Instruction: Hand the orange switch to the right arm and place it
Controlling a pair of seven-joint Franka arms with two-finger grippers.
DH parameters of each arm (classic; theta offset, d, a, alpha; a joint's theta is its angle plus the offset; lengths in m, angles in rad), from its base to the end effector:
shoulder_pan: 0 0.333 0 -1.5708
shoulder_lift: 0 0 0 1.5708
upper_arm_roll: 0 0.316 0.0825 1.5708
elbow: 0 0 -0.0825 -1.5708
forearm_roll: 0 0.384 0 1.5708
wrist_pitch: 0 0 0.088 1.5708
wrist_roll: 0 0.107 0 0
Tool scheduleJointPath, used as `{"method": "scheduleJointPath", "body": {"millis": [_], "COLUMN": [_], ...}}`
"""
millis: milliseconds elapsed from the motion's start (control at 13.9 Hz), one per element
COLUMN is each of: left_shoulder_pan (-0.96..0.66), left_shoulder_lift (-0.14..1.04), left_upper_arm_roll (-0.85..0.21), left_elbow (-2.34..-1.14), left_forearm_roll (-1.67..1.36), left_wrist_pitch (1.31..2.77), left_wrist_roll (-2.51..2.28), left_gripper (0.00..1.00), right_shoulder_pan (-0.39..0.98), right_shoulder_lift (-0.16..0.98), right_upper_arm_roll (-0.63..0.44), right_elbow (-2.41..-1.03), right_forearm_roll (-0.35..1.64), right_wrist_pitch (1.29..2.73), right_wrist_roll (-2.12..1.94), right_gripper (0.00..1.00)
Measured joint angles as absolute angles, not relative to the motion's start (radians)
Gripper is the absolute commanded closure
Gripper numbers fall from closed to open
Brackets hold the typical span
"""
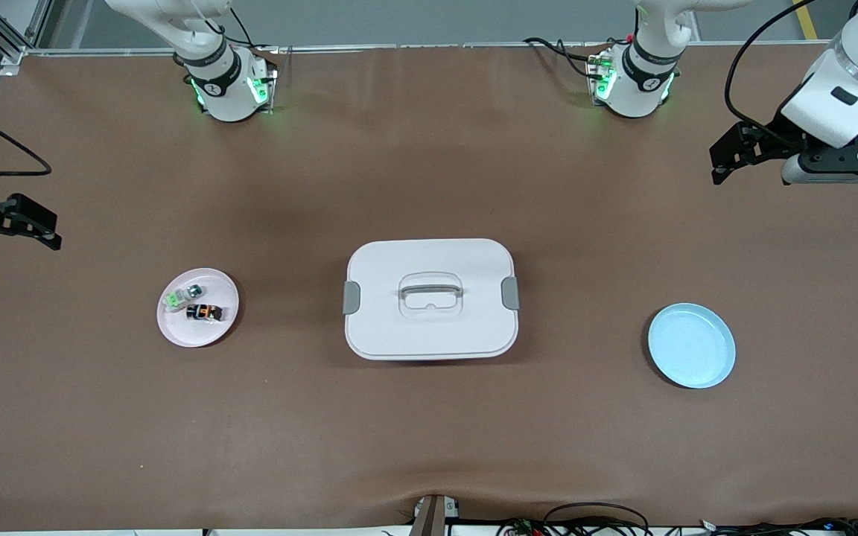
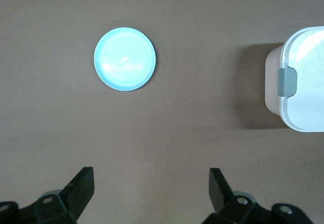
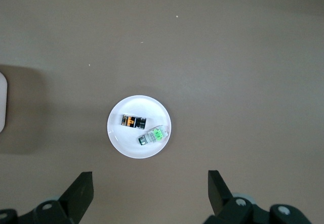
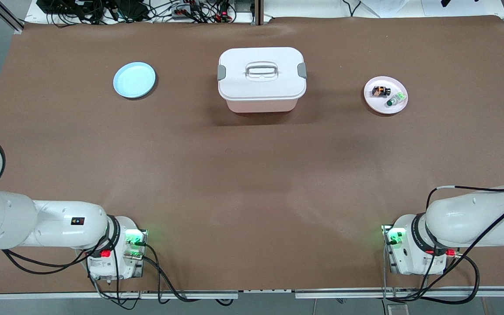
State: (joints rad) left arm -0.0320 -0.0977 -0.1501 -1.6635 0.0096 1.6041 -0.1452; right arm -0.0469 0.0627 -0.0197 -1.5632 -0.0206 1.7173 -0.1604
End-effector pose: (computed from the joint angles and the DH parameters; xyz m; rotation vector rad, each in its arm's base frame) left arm 0.5180 -0.0985 0.6358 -3.1226 0.0572 -0.0635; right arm 0.5861 -0.0406 0.6059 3.1031 0.1490 0.1374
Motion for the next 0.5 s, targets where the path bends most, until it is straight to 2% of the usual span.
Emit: {"method": "scheduleJointPath", "body": {"millis": [503], "left_shoulder_pan": [-0.037], "left_shoulder_lift": [-0.098], "left_upper_arm_roll": [-0.159], "left_elbow": [-1.664], "left_forearm_roll": [0.010], "left_wrist_pitch": [1.604], "left_wrist_roll": [-0.098], "left_gripper": [0.00], "right_shoulder_pan": [-0.017], "right_shoulder_lift": [0.040], "right_upper_arm_roll": [0.000], "right_elbow": [-1.563], "right_forearm_roll": [-0.014], "right_wrist_pitch": [1.625], "right_wrist_roll": [0.108], "right_gripper": [0.00]}}
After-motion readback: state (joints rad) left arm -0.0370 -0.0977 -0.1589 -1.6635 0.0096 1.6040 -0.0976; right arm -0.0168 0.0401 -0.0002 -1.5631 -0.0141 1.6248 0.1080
